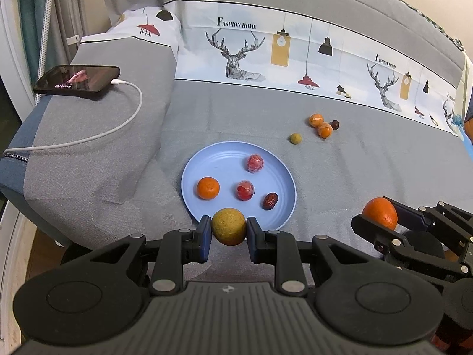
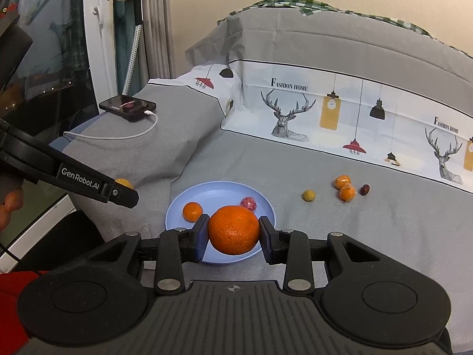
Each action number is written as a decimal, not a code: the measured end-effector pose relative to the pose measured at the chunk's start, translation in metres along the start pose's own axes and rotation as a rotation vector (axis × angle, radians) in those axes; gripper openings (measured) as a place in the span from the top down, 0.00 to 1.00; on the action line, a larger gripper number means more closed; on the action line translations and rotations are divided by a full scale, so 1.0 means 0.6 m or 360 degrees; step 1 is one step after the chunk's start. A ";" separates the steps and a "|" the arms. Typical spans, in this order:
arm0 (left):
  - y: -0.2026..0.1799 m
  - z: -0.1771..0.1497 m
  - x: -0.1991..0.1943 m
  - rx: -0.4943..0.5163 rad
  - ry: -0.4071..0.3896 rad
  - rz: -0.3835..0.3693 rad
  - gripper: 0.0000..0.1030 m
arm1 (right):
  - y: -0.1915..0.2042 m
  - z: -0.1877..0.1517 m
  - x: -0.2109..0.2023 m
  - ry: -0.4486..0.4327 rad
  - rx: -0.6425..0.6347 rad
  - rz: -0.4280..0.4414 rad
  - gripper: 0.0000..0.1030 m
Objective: Organize fruits
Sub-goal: 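Carry the yellow fruit and the orange over the blue plate with both grippers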
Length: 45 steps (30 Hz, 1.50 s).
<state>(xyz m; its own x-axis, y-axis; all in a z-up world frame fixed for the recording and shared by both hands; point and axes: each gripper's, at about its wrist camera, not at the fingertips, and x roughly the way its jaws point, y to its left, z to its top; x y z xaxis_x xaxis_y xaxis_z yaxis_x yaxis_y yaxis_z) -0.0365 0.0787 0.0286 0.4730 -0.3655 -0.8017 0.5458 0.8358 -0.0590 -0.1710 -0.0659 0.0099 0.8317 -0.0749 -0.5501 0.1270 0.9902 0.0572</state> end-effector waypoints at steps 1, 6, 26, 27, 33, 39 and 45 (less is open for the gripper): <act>0.000 0.000 0.000 0.0000 0.0000 0.0000 0.74 | 0.000 0.000 0.000 0.0001 0.0000 0.0001 0.64; 0.000 0.000 0.003 -0.0002 0.0009 0.0000 0.74 | 0.001 0.001 0.003 0.0008 0.0000 0.0002 0.64; 0.003 0.011 0.019 -0.0013 0.0035 0.0016 0.74 | 0.001 -0.002 0.018 0.0065 0.0017 0.0007 0.64; 0.003 0.011 0.020 -0.0014 0.0037 0.0017 0.74 | 0.000 -0.002 0.020 0.0071 0.0017 0.0007 0.64; 0.009 0.021 0.032 -0.0021 0.0039 0.0030 0.74 | 0.000 -0.001 0.032 0.0101 0.0024 0.0004 0.64; 0.014 0.037 0.047 -0.0016 0.0042 0.0070 0.74 | -0.003 0.003 0.047 0.0101 0.0019 0.0000 0.64; 0.021 0.056 0.075 -0.0012 0.0072 0.0115 0.74 | -0.009 0.009 0.075 0.0117 0.0043 0.0008 0.64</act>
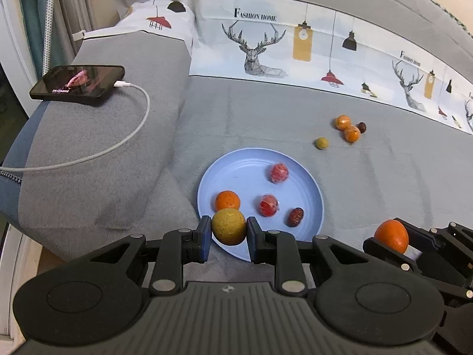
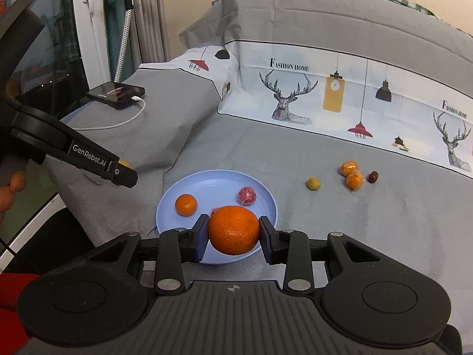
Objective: Organize fruits
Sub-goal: 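Carry the yellow fruit and the orange over the blue plate with both grippers, then open both grippers to drop the yellow fruit and orange onto the plate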
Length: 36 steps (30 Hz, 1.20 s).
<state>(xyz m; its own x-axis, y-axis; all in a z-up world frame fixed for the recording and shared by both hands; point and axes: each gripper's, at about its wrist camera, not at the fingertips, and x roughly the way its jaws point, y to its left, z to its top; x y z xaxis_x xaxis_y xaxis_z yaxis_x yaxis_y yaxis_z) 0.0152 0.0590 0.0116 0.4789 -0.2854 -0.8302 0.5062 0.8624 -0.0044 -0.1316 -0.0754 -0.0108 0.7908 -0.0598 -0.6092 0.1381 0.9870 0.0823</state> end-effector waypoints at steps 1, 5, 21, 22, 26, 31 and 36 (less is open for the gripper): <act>0.000 0.003 0.007 0.0004 0.0009 0.0006 0.74 | -0.001 0.001 0.006 0.0007 0.0006 0.0001 0.64; -0.004 0.016 0.036 0.0028 0.0045 0.0012 0.74 | -0.007 0.006 0.037 0.0036 0.0026 0.0006 0.64; -0.014 0.035 0.175 0.0155 0.0210 0.0030 0.74 | -0.022 0.003 0.176 0.0231 0.0054 0.0027 0.63; -0.014 0.037 0.182 0.0159 0.0220 0.0031 0.74 | -0.021 0.002 0.184 0.0243 0.0043 0.0033 0.63; -0.009 0.042 0.209 0.0164 0.0250 0.0038 0.74 | -0.020 0.003 0.211 0.0282 0.0019 0.0054 0.63; -0.006 0.048 0.236 0.0173 0.0278 0.0044 0.74 | -0.023 0.007 0.240 0.0308 0.0000 0.0059 0.63; -0.005 0.061 0.237 0.0174 0.0246 0.0018 0.00 | -0.019 0.014 0.259 0.0314 -0.0069 0.0084 0.35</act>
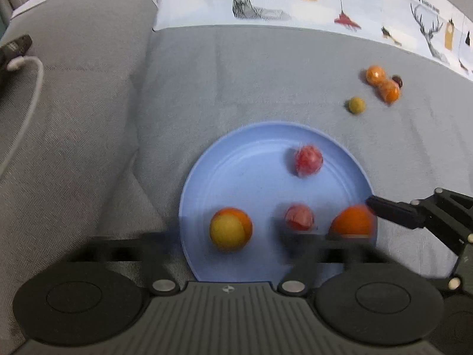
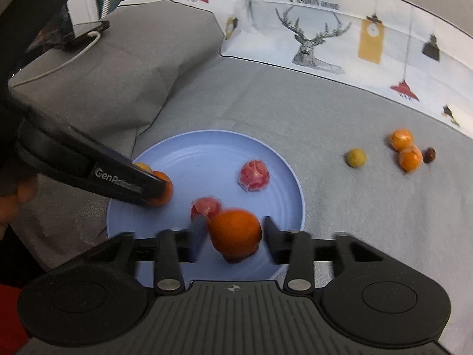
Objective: Organize fruits
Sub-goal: 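Open both grippers to drop the yellow fruit and orange onto the plate, then lift both grippers away from the plate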
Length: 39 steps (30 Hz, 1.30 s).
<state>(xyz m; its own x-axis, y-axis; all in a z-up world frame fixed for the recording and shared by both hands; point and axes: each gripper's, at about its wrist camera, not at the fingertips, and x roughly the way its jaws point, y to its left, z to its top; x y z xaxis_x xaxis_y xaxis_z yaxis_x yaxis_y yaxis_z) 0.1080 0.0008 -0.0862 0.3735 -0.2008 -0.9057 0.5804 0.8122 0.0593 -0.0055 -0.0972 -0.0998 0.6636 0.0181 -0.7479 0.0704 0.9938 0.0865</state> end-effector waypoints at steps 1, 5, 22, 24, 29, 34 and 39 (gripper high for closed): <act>0.003 -0.001 -0.010 -0.0024 -0.0056 0.0027 0.00 | 0.003 0.002 -0.002 -0.0005 -0.0029 -0.0007 0.27; 0.008 -0.014 -0.031 -0.0013 -0.0101 0.0045 0.00 | 0.012 -0.004 -0.027 -0.0030 -0.0095 -0.0054 0.12; -0.001 -0.125 -0.184 -0.0111 -0.0192 0.0139 0.00 | 0.038 -0.044 -0.194 -0.0138 0.0056 -0.0156 0.01; -0.005 -0.131 -0.202 -0.0111 -0.0226 0.0138 0.00 | 0.043 -0.050 -0.213 -0.0170 0.0043 -0.0166 0.01; -0.012 -0.157 -0.229 -0.0143 -0.0248 0.0125 0.00 | 0.056 -0.063 -0.252 -0.0238 0.0019 -0.0199 0.01; -0.019 -0.172 -0.251 -0.0114 -0.0285 0.0150 0.00 | 0.057 -0.069 -0.281 -0.0314 0.0031 -0.0216 0.01; -0.023 -0.178 -0.269 -0.0119 -0.0334 0.0153 0.00 | 0.062 -0.073 -0.299 -0.0364 0.0013 -0.0219 0.01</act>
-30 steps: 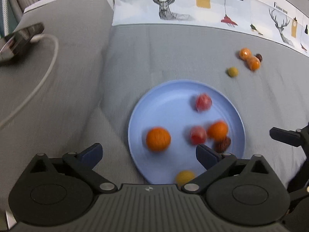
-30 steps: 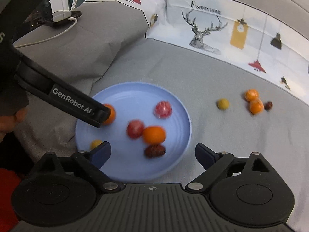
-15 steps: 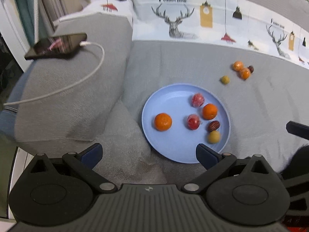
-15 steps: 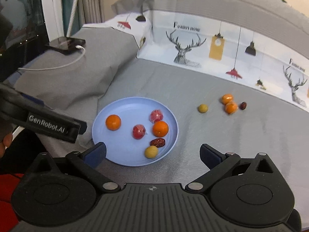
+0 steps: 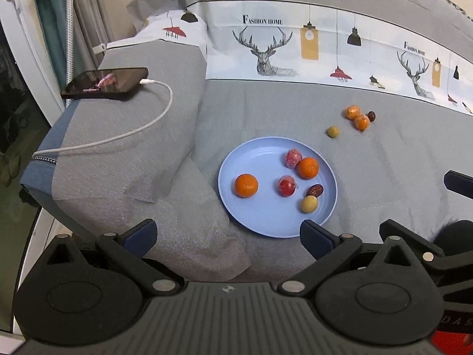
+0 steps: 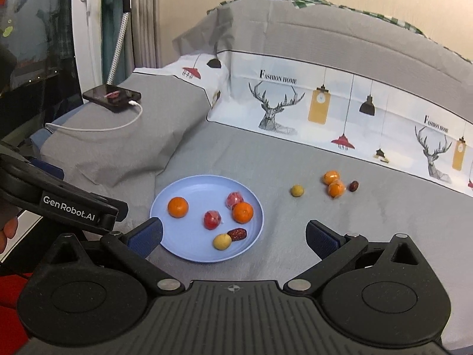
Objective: Organize fruits
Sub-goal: 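Lift both grippers away from the plate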
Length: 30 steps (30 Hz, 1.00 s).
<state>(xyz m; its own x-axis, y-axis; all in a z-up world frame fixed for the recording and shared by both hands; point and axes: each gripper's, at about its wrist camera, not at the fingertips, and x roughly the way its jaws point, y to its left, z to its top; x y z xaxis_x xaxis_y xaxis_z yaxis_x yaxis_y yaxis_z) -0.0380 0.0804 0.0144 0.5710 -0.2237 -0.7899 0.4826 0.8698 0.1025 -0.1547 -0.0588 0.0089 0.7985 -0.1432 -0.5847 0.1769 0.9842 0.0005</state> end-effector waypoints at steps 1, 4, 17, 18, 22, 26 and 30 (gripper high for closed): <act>-0.001 -0.001 -0.003 0.0001 -0.0005 -0.0001 0.00 | 0.000 0.000 -0.002 -0.0005 -0.0003 0.0002 0.01; 0.000 -0.002 -0.008 0.0007 -0.0013 -0.0006 0.00 | 0.001 0.000 -0.008 -0.0018 -0.0008 0.0001 0.01; 0.004 -0.004 -0.009 -0.0002 -0.0020 -0.0014 0.00 | 0.006 0.001 -0.008 0.0000 -0.0002 -0.0011 0.01; 0.004 -0.004 -0.008 -0.0003 -0.0017 -0.0016 0.00 | 0.005 0.001 -0.007 0.0005 0.0001 -0.0011 0.01; 0.006 -0.005 -0.002 -0.0006 0.0004 -0.0024 0.00 | 0.004 0.001 0.001 0.0031 0.0014 -0.0014 0.01; 0.005 -0.006 0.004 -0.0004 0.0020 -0.0024 0.00 | 0.003 -0.001 0.008 0.0052 0.0024 -0.0009 0.01; 0.003 -0.006 0.011 0.0003 0.0040 -0.0021 0.00 | 0.002 -0.004 0.015 0.0072 0.0037 -0.0003 0.01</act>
<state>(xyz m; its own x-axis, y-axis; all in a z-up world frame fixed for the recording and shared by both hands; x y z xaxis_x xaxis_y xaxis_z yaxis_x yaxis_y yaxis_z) -0.0356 0.0821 0.0070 0.5480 -0.2240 -0.8059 0.4910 0.8661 0.0932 -0.1488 -0.0589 0.0017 0.7716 -0.1396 -0.6207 0.1922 0.9812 0.0182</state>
